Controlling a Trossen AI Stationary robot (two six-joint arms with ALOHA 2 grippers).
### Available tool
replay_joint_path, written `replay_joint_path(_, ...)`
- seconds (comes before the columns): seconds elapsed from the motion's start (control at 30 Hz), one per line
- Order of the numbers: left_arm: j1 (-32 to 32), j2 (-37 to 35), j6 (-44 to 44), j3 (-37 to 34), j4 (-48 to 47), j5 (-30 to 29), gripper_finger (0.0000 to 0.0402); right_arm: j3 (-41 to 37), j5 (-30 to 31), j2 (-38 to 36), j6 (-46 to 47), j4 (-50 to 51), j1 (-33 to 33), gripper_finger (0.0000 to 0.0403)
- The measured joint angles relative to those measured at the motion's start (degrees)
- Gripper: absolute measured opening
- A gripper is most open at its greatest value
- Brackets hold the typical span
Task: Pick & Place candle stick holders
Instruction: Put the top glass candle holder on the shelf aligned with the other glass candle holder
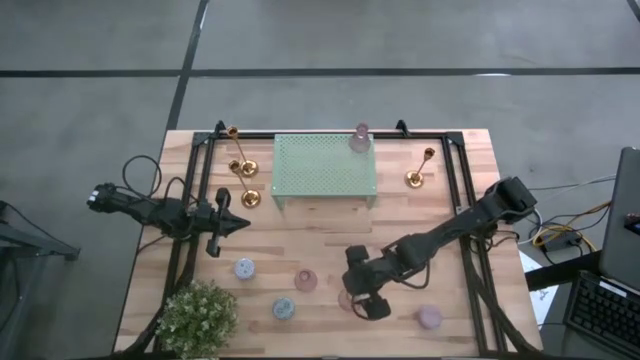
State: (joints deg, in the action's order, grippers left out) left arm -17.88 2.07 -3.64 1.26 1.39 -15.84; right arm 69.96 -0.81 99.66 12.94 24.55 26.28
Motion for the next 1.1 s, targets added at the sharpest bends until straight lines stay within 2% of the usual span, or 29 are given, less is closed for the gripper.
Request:
replay_joint_path(0.2,-0.01,0.0,0.0,0.0,0.02,0.02,0.0007,-2.92,-1.64,0.0,0.39,-3.95,0.01,0.0321)
replay_joint_path(0.47,-0.01,0.0,0.0,0.0,0.04,0.08,0.0007,-5.35,-2.74,-0.02,0.21,-8.74,-0.04,0.0288)
replay_joint_path(1.1,0.01,0.02,0.0,0.0,0.07,0.09,0.0007,-6.57,-2.66,-0.09,-1.43,-9.74,-2.86,0.0218)
